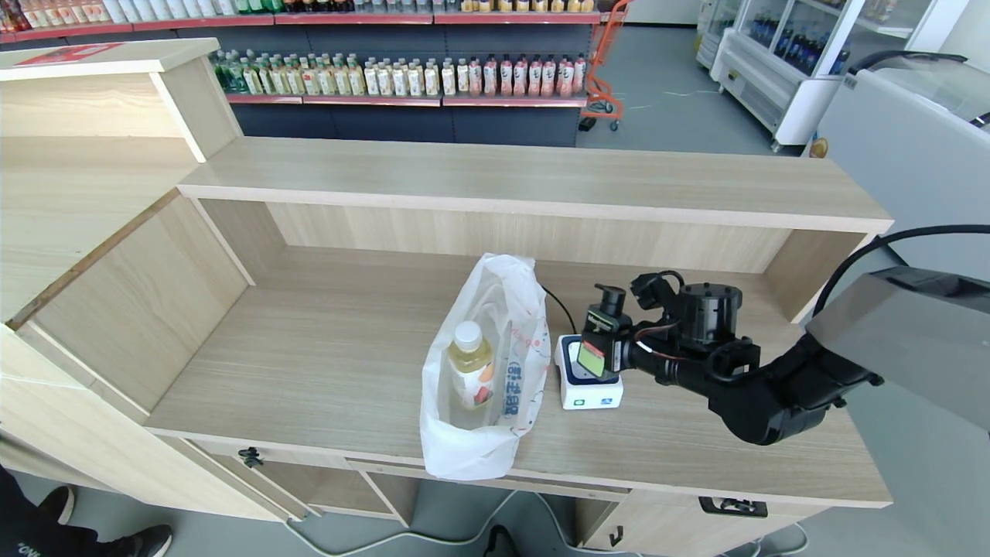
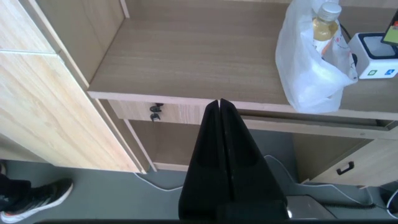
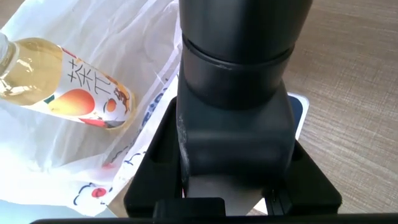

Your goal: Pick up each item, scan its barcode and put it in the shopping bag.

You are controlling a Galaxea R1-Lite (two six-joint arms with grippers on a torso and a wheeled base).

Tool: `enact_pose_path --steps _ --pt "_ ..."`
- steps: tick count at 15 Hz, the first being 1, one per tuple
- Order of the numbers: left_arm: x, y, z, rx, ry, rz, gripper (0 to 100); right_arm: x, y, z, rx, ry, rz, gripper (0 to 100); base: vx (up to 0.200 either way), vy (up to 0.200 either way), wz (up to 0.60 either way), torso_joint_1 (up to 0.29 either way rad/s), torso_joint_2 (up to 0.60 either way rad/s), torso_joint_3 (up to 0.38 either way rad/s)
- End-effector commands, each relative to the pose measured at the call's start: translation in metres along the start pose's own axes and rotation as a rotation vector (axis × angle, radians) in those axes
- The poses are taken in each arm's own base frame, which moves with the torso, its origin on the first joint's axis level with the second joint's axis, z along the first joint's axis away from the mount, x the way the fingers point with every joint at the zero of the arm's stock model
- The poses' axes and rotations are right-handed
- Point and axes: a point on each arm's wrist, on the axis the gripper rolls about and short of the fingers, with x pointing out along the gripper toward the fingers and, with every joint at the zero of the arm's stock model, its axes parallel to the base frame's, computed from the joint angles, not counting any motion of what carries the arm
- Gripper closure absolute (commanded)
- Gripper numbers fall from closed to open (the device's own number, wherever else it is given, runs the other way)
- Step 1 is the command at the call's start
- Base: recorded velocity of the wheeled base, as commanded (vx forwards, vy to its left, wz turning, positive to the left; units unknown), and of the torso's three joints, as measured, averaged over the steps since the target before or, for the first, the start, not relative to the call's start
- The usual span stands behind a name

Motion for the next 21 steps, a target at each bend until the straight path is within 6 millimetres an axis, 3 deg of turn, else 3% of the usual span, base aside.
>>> enact_pose_path --steps 1,7,15,21 --pt "0.0 0.0 0.0 0.0 0.0 0.0 100 0.004 -0.001 -0.004 0.003 0.006 0.0 100 0.0 0.0 0.0 0.0 0.0 0.0" --pt "0.0 0.0 0.0 0.0 0.0 0.0 100 0.016 -0.001 0.002 -0.002 -0.02 0.017 100 0.0 0.0 0.0 0.0 0.0 0.0" --pt "0.0 0.0 0.0 0.0 0.0 0.0 100 0.031 0.003 -0.012 0.0 -0.002 0.033 100 0.0 0.0 0.0 0.0 0.0 0.0" --pt "0.0 0.0 0.0 0.0 0.001 0.0 100 0.043 0.004 -0.01 0.006 -0.025 0.042 100 0.0 0.0 0.0 0.0 0.0 0.0"
